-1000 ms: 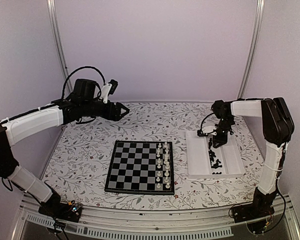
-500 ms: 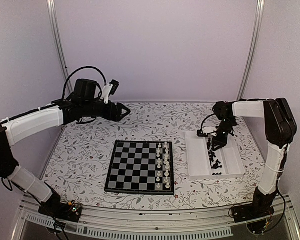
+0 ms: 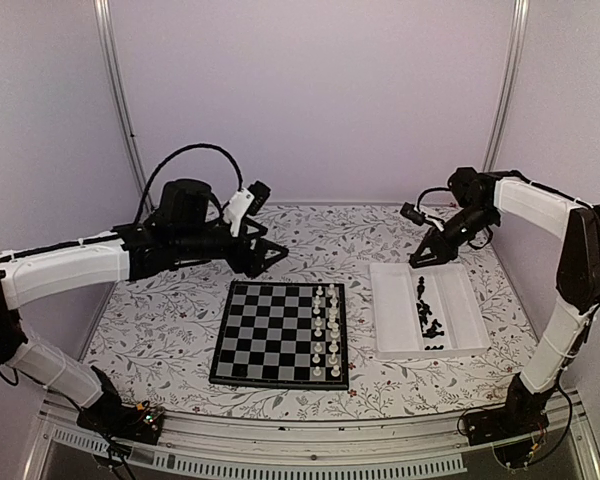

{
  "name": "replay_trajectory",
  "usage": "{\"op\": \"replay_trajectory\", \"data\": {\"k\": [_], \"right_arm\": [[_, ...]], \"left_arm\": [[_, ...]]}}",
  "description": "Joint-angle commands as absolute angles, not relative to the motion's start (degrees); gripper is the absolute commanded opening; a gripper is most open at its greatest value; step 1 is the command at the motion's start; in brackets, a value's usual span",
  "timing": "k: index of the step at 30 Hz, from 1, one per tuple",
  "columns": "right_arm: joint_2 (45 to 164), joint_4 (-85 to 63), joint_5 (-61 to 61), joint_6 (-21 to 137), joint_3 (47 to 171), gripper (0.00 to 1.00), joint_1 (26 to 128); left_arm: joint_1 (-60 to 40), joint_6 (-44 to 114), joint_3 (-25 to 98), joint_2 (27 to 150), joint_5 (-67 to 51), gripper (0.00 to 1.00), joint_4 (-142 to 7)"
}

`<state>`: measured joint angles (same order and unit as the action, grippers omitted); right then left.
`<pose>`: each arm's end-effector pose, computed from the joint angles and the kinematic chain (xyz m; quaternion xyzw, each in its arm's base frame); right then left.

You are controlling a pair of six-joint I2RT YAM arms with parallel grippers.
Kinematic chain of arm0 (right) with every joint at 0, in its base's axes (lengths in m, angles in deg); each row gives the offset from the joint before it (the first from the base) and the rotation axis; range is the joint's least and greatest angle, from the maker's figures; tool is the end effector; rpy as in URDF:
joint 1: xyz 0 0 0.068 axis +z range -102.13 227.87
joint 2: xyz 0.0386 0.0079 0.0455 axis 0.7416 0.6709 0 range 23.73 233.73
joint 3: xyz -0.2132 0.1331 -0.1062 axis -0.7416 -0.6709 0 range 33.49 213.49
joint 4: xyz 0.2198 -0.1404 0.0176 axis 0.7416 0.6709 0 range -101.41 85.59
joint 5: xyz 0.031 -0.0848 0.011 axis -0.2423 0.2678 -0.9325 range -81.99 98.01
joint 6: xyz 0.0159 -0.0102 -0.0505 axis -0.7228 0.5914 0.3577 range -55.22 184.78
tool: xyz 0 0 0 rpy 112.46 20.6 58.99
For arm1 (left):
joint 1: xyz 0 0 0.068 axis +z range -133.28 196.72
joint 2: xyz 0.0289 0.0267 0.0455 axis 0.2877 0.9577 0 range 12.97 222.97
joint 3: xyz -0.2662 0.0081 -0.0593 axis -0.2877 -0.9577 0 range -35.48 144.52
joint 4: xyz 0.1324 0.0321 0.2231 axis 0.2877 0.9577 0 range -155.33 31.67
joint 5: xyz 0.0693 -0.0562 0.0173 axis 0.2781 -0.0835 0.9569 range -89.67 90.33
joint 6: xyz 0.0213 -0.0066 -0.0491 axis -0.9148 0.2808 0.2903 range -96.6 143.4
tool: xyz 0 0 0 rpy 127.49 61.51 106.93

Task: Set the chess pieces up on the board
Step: Pick up the chess piece from the storage box, then place the chess piece on the chessboard.

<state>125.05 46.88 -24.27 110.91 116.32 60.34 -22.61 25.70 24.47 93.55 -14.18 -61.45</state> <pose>0.3347 0.0935 0.2502 -0.4949 0.8165 0.2323 0.1857 0.2463 -0.2134 0.2988 0.3297 0.7695 -0.2899 0.4638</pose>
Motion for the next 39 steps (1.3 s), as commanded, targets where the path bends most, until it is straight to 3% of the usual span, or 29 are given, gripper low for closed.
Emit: {"op": "replay_trajectory", "data": {"k": [1,6,11,21,39], "right_arm": [[124.0,53.5,-48.2,107.8,118.7,0.05,60.5],[125.2,58.9,-61.1,110.8,118.1,0.06,60.6],[126.8,63.7,-66.8,117.0,116.4,0.06,61.2],[125.8,64.5,-67.6,118.5,114.2,0.08,64.0],[126.3,66.4,-67.9,120.0,114.4,0.10,65.1]], "left_arm": [[-32.1,14.4,19.3,90.0,-9.5,0.83,-71.7],[-42.0,5.8,20.4,94.2,-2.7,0.73,-74.4],[-46.9,1.3,26.4,103.9,2.1,0.70,-77.6],[-47.0,-5.4,42.0,119.4,2.1,0.64,-78.9],[-47.3,-8.0,47.1,124.2,-2.2,0.48,-79.6]]}}
